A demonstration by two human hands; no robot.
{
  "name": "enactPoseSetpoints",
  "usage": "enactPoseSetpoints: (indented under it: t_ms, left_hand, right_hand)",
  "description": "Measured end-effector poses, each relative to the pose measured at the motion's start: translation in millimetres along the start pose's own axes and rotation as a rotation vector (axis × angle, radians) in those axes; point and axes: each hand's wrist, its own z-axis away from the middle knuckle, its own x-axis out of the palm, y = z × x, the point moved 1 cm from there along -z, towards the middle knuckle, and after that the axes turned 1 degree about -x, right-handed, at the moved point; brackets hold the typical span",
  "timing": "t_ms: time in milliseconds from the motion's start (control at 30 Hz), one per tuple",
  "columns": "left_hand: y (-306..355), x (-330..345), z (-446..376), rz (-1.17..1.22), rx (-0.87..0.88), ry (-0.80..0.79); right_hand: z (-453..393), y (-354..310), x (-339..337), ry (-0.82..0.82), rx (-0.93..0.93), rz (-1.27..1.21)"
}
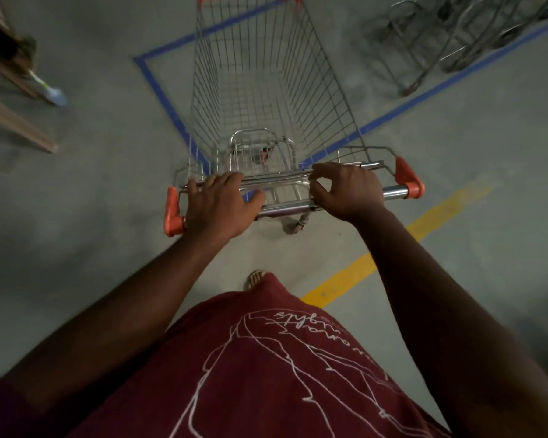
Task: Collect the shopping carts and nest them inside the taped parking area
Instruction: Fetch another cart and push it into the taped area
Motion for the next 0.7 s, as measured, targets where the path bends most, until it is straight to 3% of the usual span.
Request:
enactPoseSetpoints:
  t_ms: [267,700]
  left_hand:
    - [90,-8,-99,0.028,0.015,0.026]
    - [302,-39,-245,0.037,-0.161,0.058]
  right_hand:
    - [-85,95,-30,0.055,0.007,-0.012]
    - [-245,303,-97,-0.016,-0.111,0.008]
